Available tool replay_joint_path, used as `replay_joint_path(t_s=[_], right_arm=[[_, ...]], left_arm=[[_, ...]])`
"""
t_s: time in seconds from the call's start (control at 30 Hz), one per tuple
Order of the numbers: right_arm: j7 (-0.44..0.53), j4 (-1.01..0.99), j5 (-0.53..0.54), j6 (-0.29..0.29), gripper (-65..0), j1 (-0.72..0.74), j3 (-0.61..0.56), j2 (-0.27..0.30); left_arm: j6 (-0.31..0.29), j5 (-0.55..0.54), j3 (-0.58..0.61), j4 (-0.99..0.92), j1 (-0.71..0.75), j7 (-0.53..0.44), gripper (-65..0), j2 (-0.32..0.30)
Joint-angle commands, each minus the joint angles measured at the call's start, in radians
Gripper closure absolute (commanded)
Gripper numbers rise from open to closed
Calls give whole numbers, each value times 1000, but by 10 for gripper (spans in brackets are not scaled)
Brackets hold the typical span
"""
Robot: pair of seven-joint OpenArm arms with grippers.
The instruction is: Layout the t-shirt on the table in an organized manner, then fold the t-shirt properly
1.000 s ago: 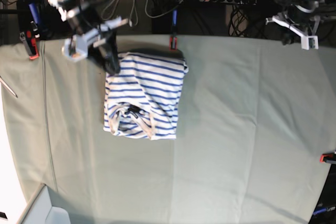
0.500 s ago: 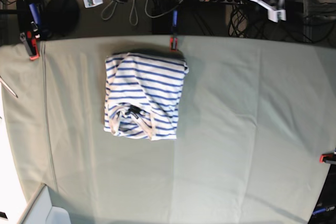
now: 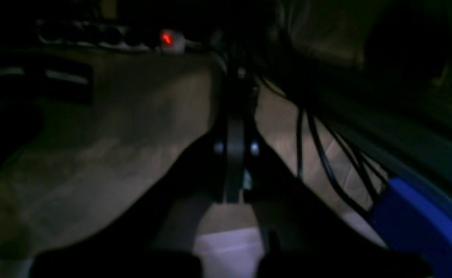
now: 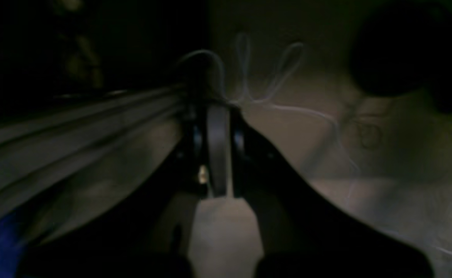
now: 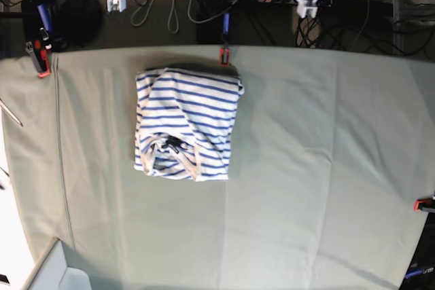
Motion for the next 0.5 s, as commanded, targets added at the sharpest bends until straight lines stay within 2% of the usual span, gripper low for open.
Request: replay_joint_path(t_s=[0.0, 0.07, 0.13, 0.17, 0.2, 0.47], right_arm=[[13, -14, 10, -79, 0, 2, -9, 9], [7, -25, 10, -221, 0, 6, -29, 3], [5, -28, 10, -341, 0, 5, -52, 0], [5, -28, 10, -382, 0, 3, -67, -8], [5, -28, 10, -398, 0, 3, -84, -14], [4, -29, 12, -398, 0, -11, -113, -51]], left_arm=[[4, 6, 10, 21, -4, 31, 0, 10], [96, 6, 10, 62, 1, 74, 0, 16], [197, 8, 12, 80, 4, 82, 0, 18], [234, 13, 14, 82, 8, 82, 0, 19], [250, 14, 14, 82, 10, 82, 0, 19], [260, 14, 14, 82, 7, 87, 0, 25]])
